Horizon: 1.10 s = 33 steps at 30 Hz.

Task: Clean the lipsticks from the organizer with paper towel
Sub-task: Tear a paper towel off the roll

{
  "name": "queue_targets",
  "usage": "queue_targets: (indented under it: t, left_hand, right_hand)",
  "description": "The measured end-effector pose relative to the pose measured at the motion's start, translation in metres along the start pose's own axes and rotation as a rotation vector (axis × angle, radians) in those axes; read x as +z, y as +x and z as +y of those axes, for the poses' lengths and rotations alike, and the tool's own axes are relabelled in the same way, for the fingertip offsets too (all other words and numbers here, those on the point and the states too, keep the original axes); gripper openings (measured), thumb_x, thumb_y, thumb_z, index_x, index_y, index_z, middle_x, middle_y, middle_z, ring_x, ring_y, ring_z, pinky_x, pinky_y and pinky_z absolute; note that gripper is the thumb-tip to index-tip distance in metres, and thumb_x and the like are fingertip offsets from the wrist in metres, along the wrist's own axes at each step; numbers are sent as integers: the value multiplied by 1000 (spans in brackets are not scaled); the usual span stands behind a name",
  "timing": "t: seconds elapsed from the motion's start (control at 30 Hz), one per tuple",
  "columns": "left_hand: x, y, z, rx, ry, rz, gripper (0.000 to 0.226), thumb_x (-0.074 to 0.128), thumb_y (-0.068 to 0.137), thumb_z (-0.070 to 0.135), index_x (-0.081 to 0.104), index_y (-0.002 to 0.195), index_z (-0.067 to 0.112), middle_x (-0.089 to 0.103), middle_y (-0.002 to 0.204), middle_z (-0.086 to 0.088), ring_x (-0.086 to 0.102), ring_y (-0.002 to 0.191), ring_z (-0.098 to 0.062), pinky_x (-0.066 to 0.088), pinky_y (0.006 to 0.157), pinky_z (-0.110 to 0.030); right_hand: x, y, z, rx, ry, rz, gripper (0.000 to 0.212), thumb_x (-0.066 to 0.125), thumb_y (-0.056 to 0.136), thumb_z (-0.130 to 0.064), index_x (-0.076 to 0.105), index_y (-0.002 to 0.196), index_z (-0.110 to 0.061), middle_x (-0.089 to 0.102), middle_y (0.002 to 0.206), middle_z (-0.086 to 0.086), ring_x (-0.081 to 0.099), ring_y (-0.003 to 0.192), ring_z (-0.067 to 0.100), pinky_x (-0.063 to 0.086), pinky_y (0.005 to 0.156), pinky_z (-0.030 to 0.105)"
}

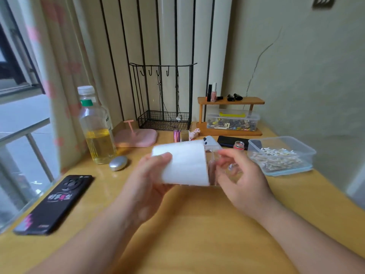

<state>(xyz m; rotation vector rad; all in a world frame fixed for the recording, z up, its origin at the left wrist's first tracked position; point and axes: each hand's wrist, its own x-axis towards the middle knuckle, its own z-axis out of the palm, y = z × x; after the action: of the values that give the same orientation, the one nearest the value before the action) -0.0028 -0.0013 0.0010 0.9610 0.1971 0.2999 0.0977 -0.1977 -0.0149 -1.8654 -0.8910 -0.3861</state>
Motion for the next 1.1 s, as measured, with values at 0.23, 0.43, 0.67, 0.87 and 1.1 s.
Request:
queue_targets:
  t: [0.23, 0.43, 0.67, 0.87, 1.1]
  left_hand:
    - [4, -9, -27, -3, -43, -51, 55, 74, 67, 2, 49, 116, 3, 67, 120, -22, 68, 102, -36, 56, 83, -47]
    - [-10, -10, -37, 79, 228, 5, 85, 88, 50, -1, 42, 120, 17, 69, 116, -17, 69, 102, -34, 59, 79, -43]
    - [0, -23, -25, -333, 129, -219, 40, 56, 85, 50, 70, 89, 13, 72, 89, -15, 69, 71, -31, 56, 61, -41]
    - [-9, -25, -34, -498, 22, -352, 53, 74, 78, 20, 62, 130, 14, 63, 128, -21, 65, 111, -36, 55, 84, -42]
    - [-11, -21, -35, -369, 124, -417, 65, 60, 73, 3, 53, 135, 19, 56, 135, -26, 58, 117, -43, 45, 93, -52]
  right_hand:
    - [-18, -1, -21, 621, 1025, -537, 57, 47, 79, -13, 60, 134, -20, 62, 129, 17, 62, 107, 28, 47, 78, 38]
    - [-9, -16, -16, 648, 1098, -389, 60, 70, 82, -24, 53, 137, -7, 64, 127, 23, 61, 119, 39, 45, 103, 56]
    - [0, -31, -9, 586, 809, -246, 61, 63, 69, -1, 56, 128, -14, 73, 107, 16, 70, 101, 29, 55, 86, 36]
    - [-5, -32, -12, 564, 862, -378, 60, 57, 72, 3, 54, 129, -12, 71, 111, 20, 69, 101, 33, 56, 79, 34]
    - [-5, -33, -14, 632, 896, -409, 54, 57, 72, 1, 56, 125, -11, 70, 109, 23, 68, 99, 39, 51, 82, 47]
